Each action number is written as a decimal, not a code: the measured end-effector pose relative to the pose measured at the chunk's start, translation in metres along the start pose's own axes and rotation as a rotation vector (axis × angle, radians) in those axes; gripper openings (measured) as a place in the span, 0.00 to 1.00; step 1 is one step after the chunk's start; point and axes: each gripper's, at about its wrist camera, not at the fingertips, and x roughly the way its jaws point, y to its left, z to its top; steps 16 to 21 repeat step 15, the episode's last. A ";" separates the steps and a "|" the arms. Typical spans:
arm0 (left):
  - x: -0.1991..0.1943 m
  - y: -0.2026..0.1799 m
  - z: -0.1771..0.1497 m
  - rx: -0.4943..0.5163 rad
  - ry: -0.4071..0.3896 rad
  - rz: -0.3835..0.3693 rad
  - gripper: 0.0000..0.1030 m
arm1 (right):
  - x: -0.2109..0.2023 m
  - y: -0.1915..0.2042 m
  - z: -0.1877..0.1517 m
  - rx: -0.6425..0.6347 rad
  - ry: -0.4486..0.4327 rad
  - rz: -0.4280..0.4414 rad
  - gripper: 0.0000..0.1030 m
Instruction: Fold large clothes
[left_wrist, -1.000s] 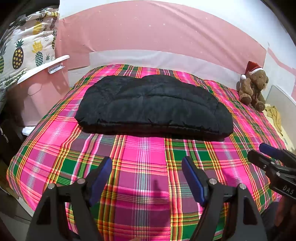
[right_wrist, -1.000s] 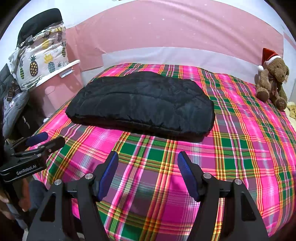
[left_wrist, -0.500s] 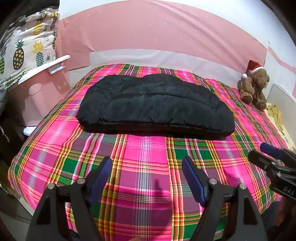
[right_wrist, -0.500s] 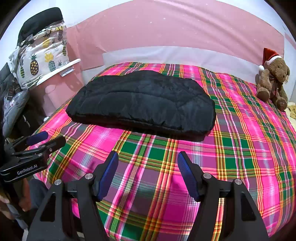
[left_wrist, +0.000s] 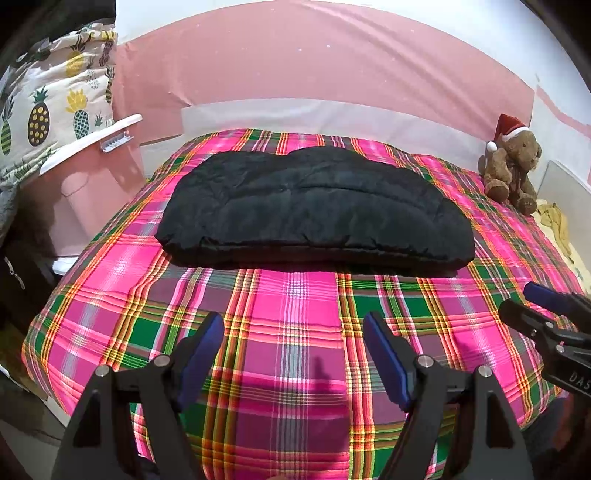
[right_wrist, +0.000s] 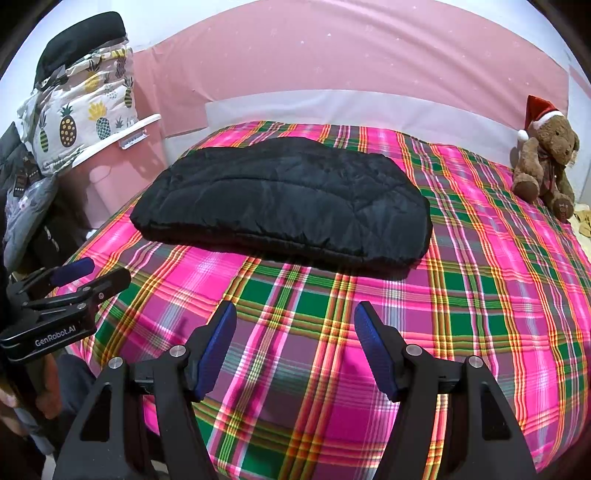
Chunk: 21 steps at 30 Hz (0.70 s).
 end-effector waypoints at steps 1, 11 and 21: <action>0.000 -0.001 0.000 0.006 -0.002 0.002 0.77 | 0.000 0.001 0.001 0.000 0.000 -0.001 0.64; 0.001 -0.002 0.000 -0.006 -0.011 -0.007 0.77 | -0.001 -0.006 -0.001 -0.002 0.001 -0.001 0.64; 0.001 -0.004 0.000 0.001 -0.013 0.002 0.77 | -0.002 -0.009 -0.001 -0.004 0.000 0.000 0.64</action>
